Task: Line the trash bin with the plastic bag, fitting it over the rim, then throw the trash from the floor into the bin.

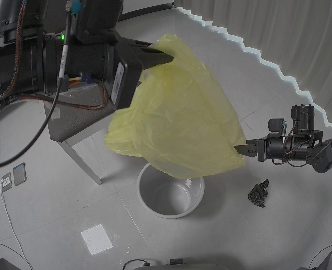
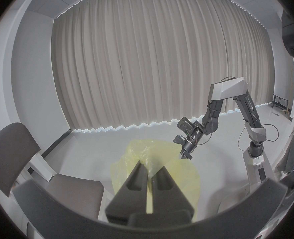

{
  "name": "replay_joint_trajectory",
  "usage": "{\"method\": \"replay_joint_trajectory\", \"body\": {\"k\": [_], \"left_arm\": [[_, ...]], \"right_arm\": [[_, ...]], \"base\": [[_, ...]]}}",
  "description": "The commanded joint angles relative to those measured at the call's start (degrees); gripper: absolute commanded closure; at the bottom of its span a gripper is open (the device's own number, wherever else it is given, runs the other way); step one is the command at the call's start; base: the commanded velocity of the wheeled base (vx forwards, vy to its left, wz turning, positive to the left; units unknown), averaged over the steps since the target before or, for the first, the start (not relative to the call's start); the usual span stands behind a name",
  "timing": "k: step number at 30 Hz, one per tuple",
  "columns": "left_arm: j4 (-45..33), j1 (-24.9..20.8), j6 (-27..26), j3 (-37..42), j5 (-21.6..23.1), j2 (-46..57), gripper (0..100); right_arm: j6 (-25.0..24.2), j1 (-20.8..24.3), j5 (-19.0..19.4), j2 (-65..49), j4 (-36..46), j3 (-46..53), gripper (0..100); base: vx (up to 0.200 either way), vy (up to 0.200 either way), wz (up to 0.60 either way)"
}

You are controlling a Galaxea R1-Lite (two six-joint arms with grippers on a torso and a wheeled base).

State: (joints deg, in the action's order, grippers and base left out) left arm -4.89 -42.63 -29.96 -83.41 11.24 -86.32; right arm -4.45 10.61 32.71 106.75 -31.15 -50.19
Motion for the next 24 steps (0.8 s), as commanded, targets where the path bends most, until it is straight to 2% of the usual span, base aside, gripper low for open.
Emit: {"method": "replay_joint_trajectory", "body": {"k": [1,10,11,21,23,24], "left_arm": [[0.1,0.1,0.0,-0.1,0.0,0.1,100],[0.1,0.2,0.0,-0.9,0.0,0.0,100],[0.1,0.2,0.0,-1.0,0.0,0.0,100],[0.0,0.4,0.5,-1.7,-0.1,-0.3,100],[-0.2,0.4,2.7,-1.8,-0.5,-1.1,100],[-0.1,0.7,5.8,-1.7,-0.9,-2.3,100]], "right_arm": [[-1.6,2.1,0.5,-0.1,-0.3,2.3,0],[-1.6,3.6,0.5,-1.9,-0.7,5.1,0],[-1.5,3.6,0.5,-2.0,-0.9,5.5,100],[-1.9,3.5,0.4,-4.1,-1.8,6.9,100],[-2.3,3.1,0.0,-4.1,-1.8,6.6,100],[-2.5,2.9,-0.2,-4.1,-1.7,6.3,100]], "base": [[0.000,0.000,0.00],[0.000,0.000,0.00],[0.000,0.000,0.00],[0.000,0.000,0.00],[0.000,0.000,0.00],[0.000,0.000,0.00]]}}
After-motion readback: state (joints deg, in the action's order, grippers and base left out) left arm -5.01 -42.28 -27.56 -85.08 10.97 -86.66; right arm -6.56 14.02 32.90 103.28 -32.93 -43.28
